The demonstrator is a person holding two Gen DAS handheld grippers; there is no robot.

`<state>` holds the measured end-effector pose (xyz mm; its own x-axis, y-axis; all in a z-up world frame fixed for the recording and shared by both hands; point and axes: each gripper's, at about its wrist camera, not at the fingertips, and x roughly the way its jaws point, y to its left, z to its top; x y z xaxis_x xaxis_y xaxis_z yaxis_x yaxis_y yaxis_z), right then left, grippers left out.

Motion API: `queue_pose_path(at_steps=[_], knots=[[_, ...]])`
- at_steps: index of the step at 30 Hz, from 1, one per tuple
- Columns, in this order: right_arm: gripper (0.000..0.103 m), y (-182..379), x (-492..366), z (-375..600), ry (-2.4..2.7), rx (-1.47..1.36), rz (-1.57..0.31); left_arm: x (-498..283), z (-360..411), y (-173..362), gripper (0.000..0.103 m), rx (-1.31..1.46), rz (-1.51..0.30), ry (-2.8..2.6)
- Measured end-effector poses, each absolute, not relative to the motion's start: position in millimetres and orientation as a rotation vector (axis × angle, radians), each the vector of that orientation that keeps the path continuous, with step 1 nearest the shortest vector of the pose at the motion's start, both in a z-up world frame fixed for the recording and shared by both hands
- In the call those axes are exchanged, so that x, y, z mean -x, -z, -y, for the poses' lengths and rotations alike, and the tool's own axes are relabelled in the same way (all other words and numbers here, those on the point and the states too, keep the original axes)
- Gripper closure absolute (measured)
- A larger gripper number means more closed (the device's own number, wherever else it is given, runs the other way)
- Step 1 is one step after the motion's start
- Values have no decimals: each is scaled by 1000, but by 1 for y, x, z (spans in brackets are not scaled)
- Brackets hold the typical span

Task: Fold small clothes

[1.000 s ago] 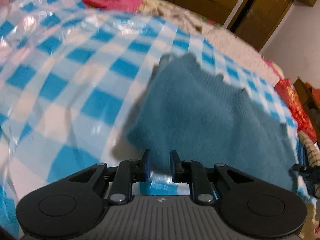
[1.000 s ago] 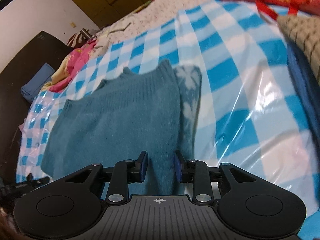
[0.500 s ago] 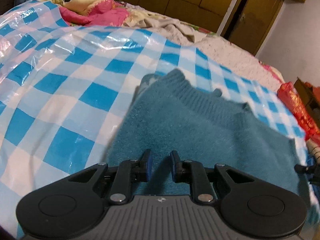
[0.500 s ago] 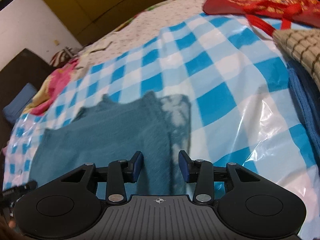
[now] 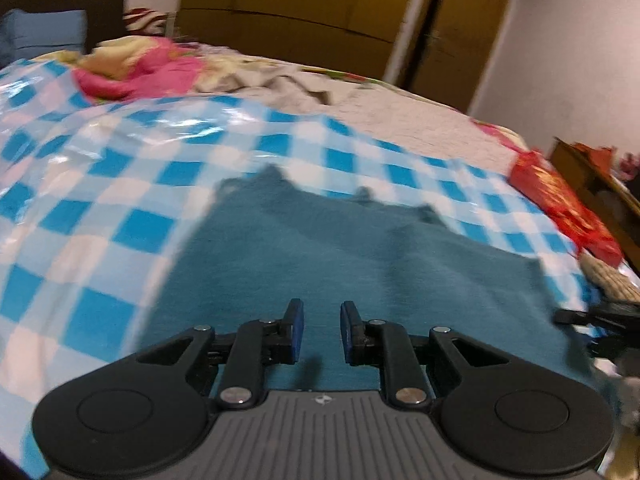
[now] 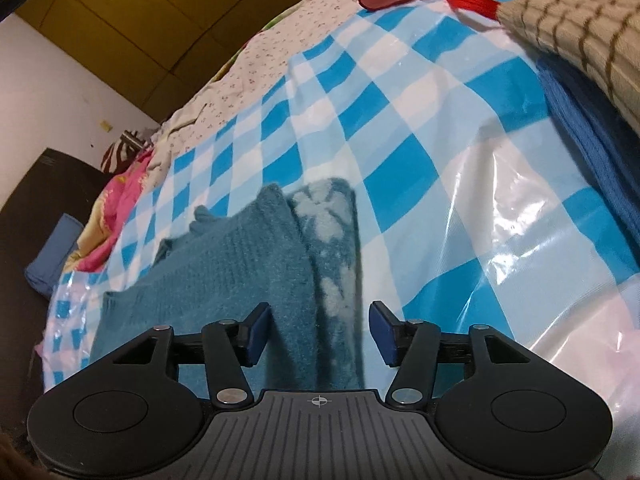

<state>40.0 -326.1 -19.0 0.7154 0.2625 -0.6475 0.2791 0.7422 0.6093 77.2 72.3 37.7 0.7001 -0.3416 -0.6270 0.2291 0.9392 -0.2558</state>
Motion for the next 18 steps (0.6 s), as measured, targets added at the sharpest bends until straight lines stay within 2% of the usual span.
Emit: queue_pose_path(at_steps=[9,18], knots=[[47,42,-53,330,-72,-873,-794,-81,-12,-15,72,84,-794,411],[46,50,-49,338,-147,-959,-761,-83,-1,-10,72,73,-802,427]])
